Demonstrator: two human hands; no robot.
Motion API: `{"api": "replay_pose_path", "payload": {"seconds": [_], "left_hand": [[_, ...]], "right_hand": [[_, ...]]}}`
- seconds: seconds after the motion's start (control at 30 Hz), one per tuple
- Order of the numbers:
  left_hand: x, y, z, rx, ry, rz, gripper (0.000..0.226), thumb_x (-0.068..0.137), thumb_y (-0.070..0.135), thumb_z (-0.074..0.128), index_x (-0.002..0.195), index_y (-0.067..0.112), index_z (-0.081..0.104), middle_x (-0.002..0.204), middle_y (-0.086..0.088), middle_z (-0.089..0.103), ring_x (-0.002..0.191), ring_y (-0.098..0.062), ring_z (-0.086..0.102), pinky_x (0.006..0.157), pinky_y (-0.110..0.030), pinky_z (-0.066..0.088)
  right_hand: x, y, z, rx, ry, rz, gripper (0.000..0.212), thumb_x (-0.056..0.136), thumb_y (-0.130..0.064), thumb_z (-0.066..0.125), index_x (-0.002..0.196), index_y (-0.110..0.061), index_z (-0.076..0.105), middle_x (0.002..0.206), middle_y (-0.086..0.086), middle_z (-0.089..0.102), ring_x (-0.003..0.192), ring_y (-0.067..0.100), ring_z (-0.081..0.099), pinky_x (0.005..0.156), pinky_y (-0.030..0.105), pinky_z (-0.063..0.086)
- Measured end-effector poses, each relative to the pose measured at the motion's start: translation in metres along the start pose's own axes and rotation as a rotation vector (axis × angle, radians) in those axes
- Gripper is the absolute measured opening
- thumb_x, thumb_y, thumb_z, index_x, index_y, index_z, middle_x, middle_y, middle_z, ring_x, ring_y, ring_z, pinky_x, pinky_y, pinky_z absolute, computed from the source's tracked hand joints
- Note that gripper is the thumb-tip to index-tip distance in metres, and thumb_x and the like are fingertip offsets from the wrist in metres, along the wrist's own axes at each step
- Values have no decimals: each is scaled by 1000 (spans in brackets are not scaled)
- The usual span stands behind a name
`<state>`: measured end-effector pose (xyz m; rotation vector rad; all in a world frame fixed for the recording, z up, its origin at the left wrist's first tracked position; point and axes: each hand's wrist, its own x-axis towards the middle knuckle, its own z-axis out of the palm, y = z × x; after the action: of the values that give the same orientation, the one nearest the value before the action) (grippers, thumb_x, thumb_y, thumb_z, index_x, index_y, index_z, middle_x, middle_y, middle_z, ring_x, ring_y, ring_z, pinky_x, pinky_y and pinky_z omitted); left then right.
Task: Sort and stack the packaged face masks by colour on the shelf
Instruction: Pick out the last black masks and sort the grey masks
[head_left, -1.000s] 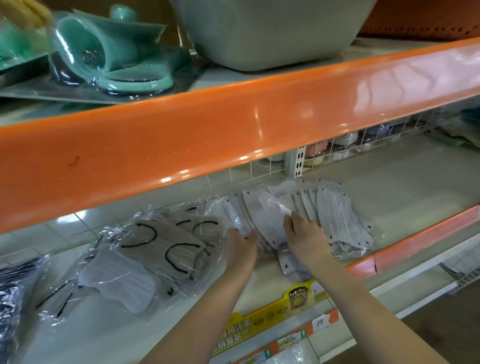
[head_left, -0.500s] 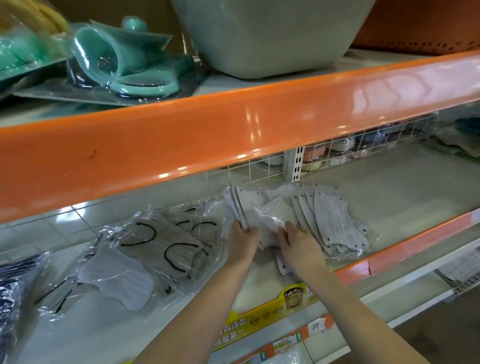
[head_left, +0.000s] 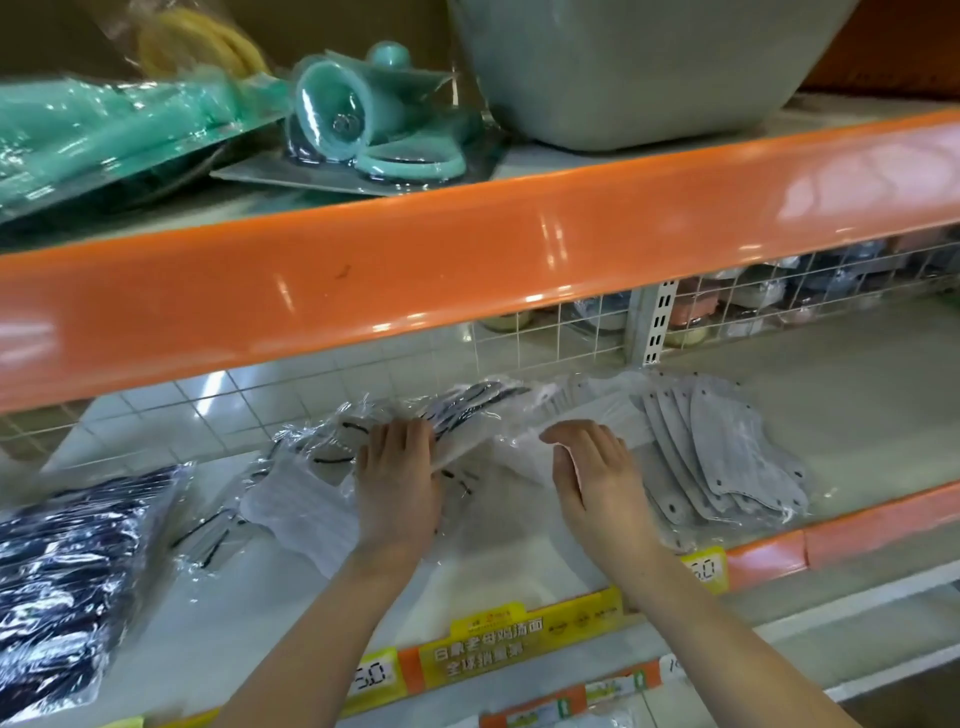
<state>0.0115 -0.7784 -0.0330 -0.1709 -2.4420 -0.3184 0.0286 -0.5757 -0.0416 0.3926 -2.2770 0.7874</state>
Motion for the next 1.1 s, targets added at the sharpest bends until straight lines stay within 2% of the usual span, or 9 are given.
{"api": "replay_pose_path", "payload": {"seconds": [0.07,0.2,0.33,0.43,0.53,0.67,0.77,0.9,1.1], "left_hand": [[-12,-13,2,102,-9,69,39,43,-8,71,77,6,61,79,-12,61,80,-32,53,62,-38,46],[-36,-34,4,105,-51,203,23,60,14,53,82,10,59,85,-8,62,88,-29,49,71,-36,35],[-60,-49,1,7,-257,209,63,38,4,81,93,16,53,94,-4,62,94,-23,51,75,-36,47],[-73,-48,-7,-29,-358,156,45,59,19,82,99,18,59,102,0,63,99,-22,58,79,-37,54],[-80,-45,-15,9,-409,119,41,77,51,53,102,21,64,108,4,62,104,-15,51,82,-33,53],[-82,-42,-23,1,-403,56,56,85,65,34,98,24,69,106,7,65,101,-14,61,83,-30,51],[-74,-42,-28,-115,-443,-140,67,88,63,11,112,25,61,118,6,59,113,-13,52,94,-29,40],[-63,-62,-21,-80,-438,-311,36,99,41,38,127,22,51,130,1,52,122,-18,43,99,-32,35],[-51,-77,-23,22,-591,-332,49,91,44,57,134,25,44,129,2,50,123,-20,39,98,-32,32]], "right_hand": [[1,-14,3,59,-13,-124,21,91,-15,44,97,-11,64,98,2,64,91,18,56,76,30,42],[-7,-29,24,-16,-182,-217,25,86,-20,49,105,-13,64,108,2,63,100,19,56,84,29,42],[-21,-26,48,-166,-444,-146,44,71,-26,70,113,-15,64,118,3,64,107,23,62,87,35,51],[-31,-25,58,-225,-550,-101,55,51,-28,87,102,-18,70,106,1,69,95,21,68,81,35,55],[-36,-26,65,-216,-554,-60,50,42,-26,90,89,-23,73,96,-3,71,86,18,70,71,32,56],[-36,-29,62,-209,-536,-59,32,64,-48,71,84,-24,73,95,-3,70,85,19,69,68,34,55],[-31,-41,57,-215,-605,7,62,82,-68,30,105,-25,69,118,-5,63,112,18,58,89,38,46],[-27,-45,57,-199,-717,69,51,95,-61,27,123,-30,57,134,-8,48,128,15,39,101,34,31],[-26,-57,65,-219,-719,103,38,100,-43,38,130,-24,50,137,-5,42,130,16,37,103,33,33]]}}
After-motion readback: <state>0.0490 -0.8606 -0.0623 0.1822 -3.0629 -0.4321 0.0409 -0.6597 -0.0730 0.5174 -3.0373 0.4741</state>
